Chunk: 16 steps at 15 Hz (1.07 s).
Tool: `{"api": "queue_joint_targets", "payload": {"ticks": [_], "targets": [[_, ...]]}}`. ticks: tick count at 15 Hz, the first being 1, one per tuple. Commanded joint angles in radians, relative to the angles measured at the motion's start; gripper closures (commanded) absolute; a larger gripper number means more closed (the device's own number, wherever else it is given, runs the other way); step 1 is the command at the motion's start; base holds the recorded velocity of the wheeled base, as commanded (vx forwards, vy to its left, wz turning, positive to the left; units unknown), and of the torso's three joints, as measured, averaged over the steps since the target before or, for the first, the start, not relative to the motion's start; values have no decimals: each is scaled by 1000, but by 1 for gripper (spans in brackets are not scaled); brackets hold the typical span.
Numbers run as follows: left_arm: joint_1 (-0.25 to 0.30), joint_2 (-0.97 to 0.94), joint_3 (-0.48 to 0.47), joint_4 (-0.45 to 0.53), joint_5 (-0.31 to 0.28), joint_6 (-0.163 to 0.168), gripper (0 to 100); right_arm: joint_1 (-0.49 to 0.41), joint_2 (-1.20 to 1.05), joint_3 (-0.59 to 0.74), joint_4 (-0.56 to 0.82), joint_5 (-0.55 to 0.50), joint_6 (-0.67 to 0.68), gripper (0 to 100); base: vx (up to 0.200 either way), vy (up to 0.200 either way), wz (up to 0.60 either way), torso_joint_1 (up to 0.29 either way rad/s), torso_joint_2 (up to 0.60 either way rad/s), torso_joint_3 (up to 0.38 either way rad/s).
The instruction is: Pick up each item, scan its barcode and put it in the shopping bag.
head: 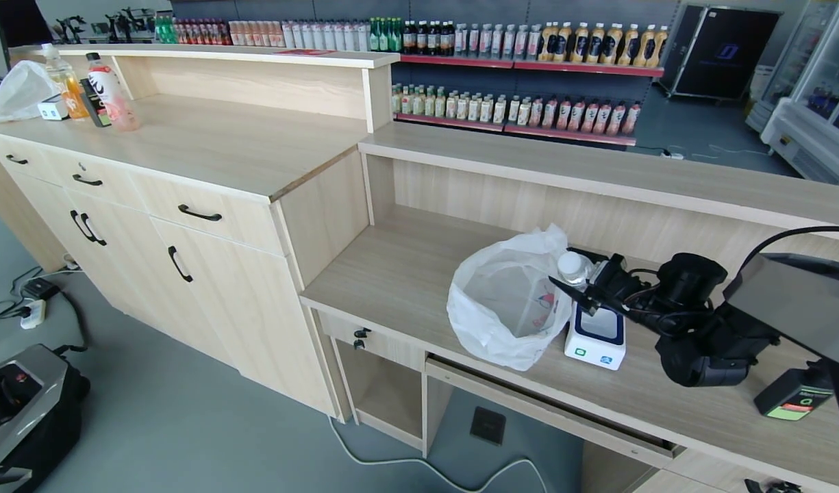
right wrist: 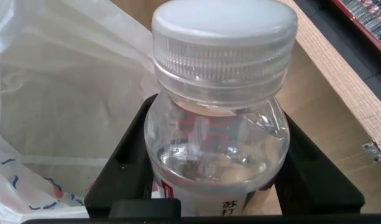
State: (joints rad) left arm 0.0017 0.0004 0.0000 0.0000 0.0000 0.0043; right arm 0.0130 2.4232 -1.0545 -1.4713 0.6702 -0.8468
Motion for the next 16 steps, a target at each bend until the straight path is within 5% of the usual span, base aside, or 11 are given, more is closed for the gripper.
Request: {"api": "queue_joint_targets", "payload": {"ticks": [1,16], "targets": [[0,0,0,0,0,0,0,4,-9,-12,2,0,0,100,0,0,0,0,0,0],[0,0,0,0,0,0,0,-5,-87,54,12,-9,-8,100,0,0,0,0,0,0]]}}
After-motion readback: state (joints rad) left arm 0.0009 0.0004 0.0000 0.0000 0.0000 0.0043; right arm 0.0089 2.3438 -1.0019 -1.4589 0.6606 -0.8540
